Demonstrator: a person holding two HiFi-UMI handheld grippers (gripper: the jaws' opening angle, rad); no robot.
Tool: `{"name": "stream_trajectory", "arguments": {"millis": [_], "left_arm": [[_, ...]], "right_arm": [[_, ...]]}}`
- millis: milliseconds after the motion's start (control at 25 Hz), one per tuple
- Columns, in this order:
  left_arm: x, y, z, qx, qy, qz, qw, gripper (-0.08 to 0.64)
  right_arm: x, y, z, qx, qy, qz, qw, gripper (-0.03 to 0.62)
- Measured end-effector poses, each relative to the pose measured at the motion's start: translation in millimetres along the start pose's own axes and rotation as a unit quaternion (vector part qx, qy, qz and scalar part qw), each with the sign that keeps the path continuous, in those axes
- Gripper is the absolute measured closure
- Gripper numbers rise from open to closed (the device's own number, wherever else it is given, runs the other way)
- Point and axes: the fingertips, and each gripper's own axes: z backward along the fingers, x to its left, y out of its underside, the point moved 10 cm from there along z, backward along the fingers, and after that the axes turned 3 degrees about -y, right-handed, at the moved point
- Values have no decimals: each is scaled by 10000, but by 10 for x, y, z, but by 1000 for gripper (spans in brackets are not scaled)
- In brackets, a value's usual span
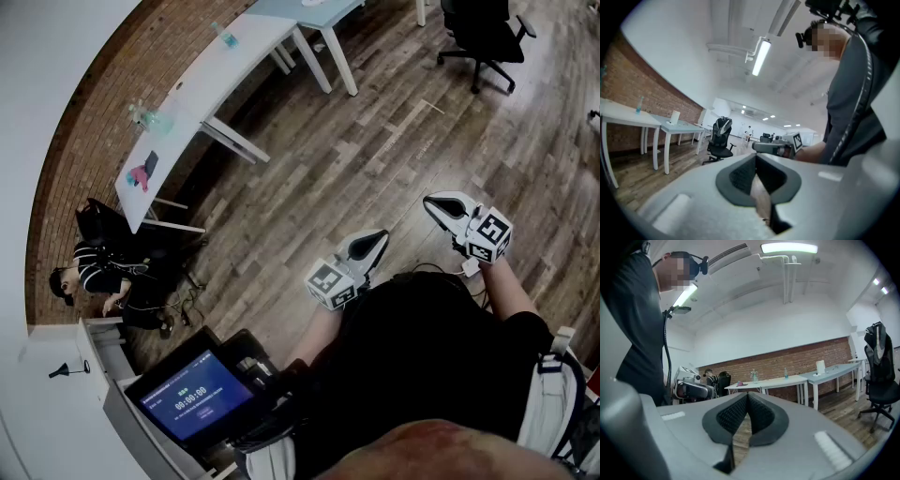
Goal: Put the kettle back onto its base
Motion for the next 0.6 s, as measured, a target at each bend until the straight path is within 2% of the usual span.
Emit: {"name": "stream_trajectory", "arguments": {"millis": [240,600], "left_arm": [[-49,-45,-263,50,86,-130,9999,558],[37,-173,-378,60,-128,-378,9992,557]], "right_arm": [[-126,-77,130,-44,-56,58,10000,589],[-174,-99,215,-48,-129,94,9999,589]]}}
